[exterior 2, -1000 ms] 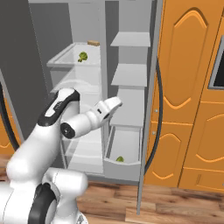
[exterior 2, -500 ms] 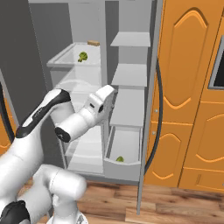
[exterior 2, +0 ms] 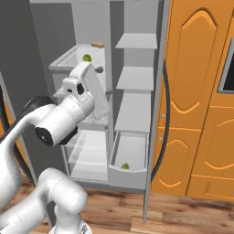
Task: Take the mango and broccoli from the fridge shelf and place them in the freezer drawer to begin freezing them.
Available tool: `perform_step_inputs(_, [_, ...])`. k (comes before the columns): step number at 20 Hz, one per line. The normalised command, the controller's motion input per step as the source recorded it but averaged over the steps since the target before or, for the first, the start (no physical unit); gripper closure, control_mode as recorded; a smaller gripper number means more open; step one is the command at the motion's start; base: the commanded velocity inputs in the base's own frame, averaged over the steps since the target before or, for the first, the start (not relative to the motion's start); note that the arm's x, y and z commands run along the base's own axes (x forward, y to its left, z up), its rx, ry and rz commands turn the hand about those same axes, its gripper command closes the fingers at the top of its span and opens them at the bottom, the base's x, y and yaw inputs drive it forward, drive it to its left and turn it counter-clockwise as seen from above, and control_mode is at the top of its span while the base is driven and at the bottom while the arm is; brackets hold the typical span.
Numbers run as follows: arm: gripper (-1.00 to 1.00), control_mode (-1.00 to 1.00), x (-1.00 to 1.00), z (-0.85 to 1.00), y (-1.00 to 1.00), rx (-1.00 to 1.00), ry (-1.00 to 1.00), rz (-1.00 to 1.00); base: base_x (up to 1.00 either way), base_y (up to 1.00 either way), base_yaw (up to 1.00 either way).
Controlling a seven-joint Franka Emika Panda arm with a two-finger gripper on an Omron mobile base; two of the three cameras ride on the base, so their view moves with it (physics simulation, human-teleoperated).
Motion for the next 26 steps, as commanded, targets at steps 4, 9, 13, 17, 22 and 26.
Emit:
perform_step_inputs(4, [-1.00,-1.00,-0.65,0.69,-0.04,-0.33,0.16,0.00,0.00,0.00,0.00])
perform_step_inputs(9, [-1.00,-1.00,-0.23,0.24,0.42,0.05,-0.03,-0.12,0.00,0.00,0.00])
perform_step_inputs(13, [-1.00,-1.00,-0.01,-0.39,0.92,0.38,-0.36,-0.23,0.00,0.00,0.00])
perform_step_inputs(17, [-1.00,-1.00,0.00,-0.69,0.56,0.55,-0.41,-0.17,0.00,0.00,0.00])
perform_step_inputs(22, [-1.00,-1.00,0.00,-0.77,0.08,0.71,-0.34,0.00,0.00,0.00,0.00])
perform_step_inputs(26, [-1.00,-1.00,0.00,-0.65,0.00,0.78,-0.14,0.10,0.00,0.00,0.00])
